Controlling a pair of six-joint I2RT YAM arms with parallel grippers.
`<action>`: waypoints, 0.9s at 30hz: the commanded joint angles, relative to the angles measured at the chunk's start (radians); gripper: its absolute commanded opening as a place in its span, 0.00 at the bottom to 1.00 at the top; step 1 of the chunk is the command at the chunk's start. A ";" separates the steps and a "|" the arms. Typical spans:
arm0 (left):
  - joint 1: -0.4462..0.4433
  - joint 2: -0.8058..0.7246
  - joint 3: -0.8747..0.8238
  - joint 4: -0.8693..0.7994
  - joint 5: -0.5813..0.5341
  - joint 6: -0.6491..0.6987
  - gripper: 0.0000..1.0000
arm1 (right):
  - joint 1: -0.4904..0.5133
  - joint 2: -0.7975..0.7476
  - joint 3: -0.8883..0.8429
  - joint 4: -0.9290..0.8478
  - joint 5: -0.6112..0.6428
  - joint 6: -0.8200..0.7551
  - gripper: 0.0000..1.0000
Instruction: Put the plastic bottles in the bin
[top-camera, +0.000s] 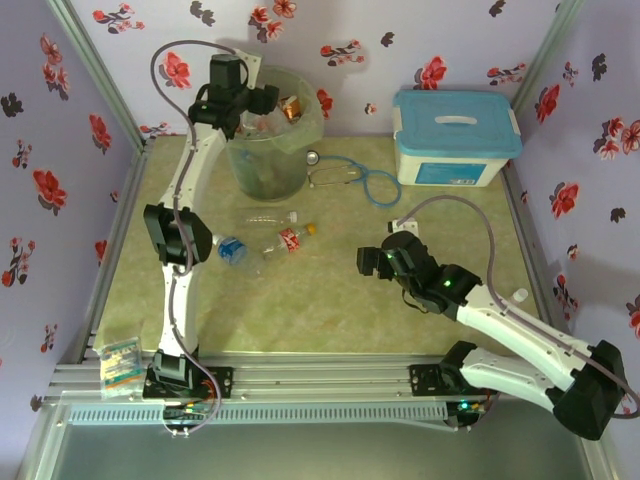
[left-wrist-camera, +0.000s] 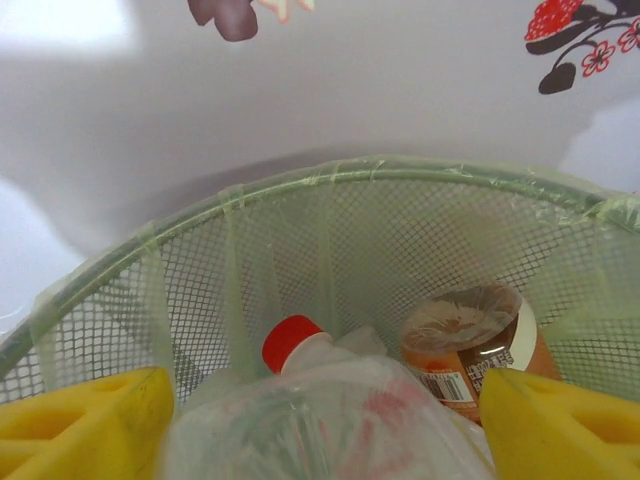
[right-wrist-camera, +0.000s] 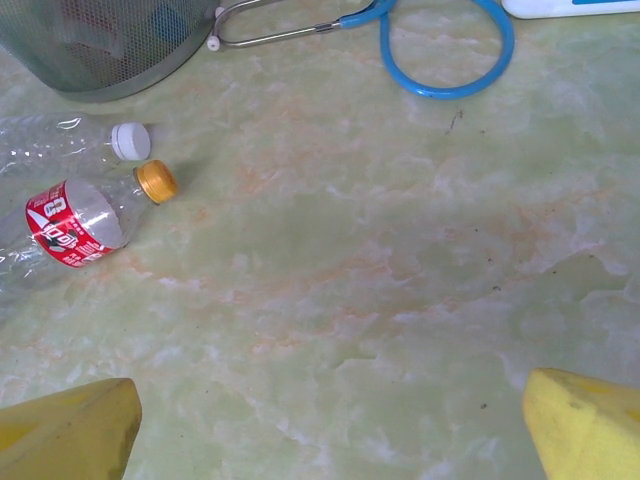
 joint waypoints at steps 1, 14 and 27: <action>0.008 -0.092 0.003 0.027 0.029 -0.053 0.76 | -0.002 0.008 -0.009 0.021 0.004 0.017 0.98; 0.022 -0.060 -0.015 0.031 0.070 -0.219 0.41 | -0.001 -0.009 -0.026 0.016 0.003 0.026 0.98; 0.025 0.065 0.019 -0.108 0.036 -0.193 0.28 | -0.001 -0.034 -0.047 0.018 0.001 0.033 0.98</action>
